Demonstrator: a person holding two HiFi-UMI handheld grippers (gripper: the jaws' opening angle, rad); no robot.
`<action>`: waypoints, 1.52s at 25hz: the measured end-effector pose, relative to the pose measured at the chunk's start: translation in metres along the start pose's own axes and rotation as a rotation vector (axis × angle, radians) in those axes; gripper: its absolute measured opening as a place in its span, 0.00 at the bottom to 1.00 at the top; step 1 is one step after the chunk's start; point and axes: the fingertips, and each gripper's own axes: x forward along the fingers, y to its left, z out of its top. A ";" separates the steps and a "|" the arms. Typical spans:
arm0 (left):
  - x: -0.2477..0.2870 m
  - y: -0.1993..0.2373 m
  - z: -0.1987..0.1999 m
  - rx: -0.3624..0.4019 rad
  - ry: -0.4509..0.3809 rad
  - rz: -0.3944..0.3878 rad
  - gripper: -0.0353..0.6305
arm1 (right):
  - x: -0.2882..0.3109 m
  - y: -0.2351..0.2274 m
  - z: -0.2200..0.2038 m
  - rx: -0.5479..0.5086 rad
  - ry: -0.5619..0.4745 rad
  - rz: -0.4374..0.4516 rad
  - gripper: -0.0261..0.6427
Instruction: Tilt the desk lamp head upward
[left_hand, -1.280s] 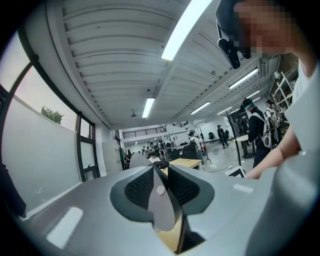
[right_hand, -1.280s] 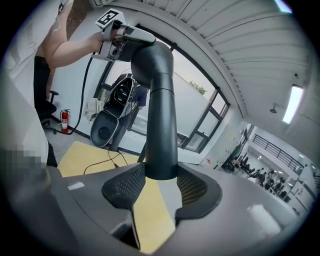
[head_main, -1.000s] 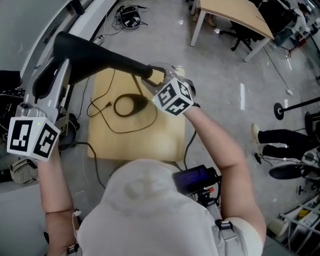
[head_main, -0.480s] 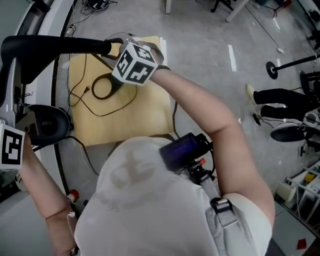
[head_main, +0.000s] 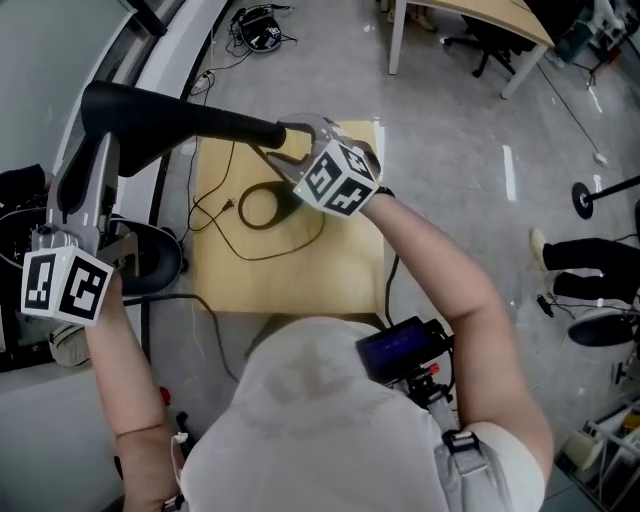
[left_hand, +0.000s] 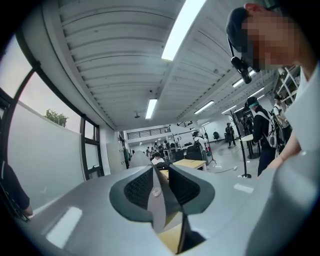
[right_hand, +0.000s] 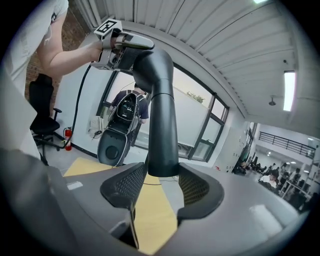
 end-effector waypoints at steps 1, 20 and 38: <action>-0.003 0.000 -0.001 -0.009 -0.006 0.006 0.20 | -0.003 -0.001 0.000 0.012 -0.016 0.001 0.39; -0.089 -0.010 -0.094 -0.156 -0.023 -0.012 0.12 | -0.084 0.018 -0.019 0.407 -0.174 -0.021 0.06; -0.196 -0.081 -0.252 -0.398 0.112 -0.083 0.06 | -0.168 0.161 -0.030 0.583 -0.229 0.091 0.06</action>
